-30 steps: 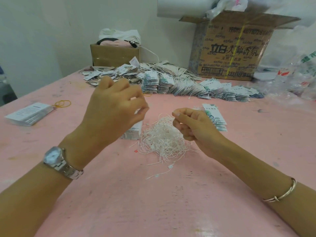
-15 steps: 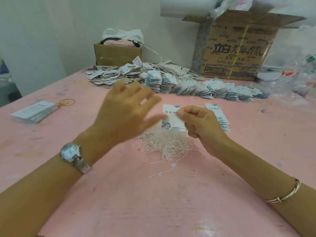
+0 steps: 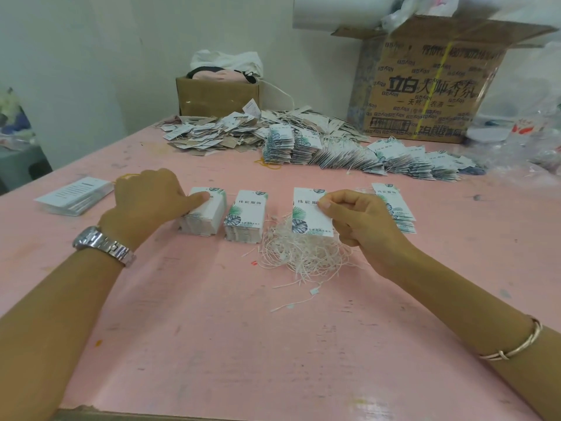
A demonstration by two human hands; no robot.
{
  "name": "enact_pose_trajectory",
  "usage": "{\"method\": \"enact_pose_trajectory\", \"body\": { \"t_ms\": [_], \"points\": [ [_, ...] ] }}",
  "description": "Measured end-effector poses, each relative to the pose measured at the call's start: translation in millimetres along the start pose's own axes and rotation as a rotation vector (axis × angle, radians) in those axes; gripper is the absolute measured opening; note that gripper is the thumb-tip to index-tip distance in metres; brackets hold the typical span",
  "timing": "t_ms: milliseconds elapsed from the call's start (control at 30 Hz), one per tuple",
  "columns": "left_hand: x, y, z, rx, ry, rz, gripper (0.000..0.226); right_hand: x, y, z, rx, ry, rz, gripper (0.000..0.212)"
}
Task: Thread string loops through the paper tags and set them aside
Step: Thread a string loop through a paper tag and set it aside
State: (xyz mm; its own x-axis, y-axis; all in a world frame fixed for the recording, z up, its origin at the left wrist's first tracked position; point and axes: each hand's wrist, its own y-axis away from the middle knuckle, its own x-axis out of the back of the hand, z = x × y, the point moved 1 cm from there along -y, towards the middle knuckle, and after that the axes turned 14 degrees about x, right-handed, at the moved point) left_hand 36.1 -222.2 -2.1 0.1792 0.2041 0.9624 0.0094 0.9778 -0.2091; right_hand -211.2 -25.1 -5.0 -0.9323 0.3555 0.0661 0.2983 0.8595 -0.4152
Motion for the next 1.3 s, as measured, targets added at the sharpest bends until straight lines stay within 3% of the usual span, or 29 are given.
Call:
{"method": "enact_pose_trajectory", "body": {
  "t_ms": [333, 633, 967, 1133, 1300],
  "points": [
    [12, 10, 2, -0.002, 0.132, 0.187, 0.042, -1, 1, 2, -0.005, 0.0, -0.021, 0.007],
    [17, 13, 5, -0.035, 0.271, 0.324, 0.057, -1, 2, 3, 0.003, 0.024, -0.035, 0.007],
    [-3, 6, 4, 0.096, 0.437, 0.028, 0.057, -3, 3, 3, -0.002, 0.034, -0.033, 0.007],
    [-3, 9, 7, 0.104, 0.389, 0.04, 0.03, -3, 3, 2, -0.009, 0.037, -0.037, 0.006],
    [1, 12, 10, 0.092, 0.399, 0.086, 0.028, -3, 3, 1, -0.01, 0.039, -0.048, 0.005]
  ]
}}
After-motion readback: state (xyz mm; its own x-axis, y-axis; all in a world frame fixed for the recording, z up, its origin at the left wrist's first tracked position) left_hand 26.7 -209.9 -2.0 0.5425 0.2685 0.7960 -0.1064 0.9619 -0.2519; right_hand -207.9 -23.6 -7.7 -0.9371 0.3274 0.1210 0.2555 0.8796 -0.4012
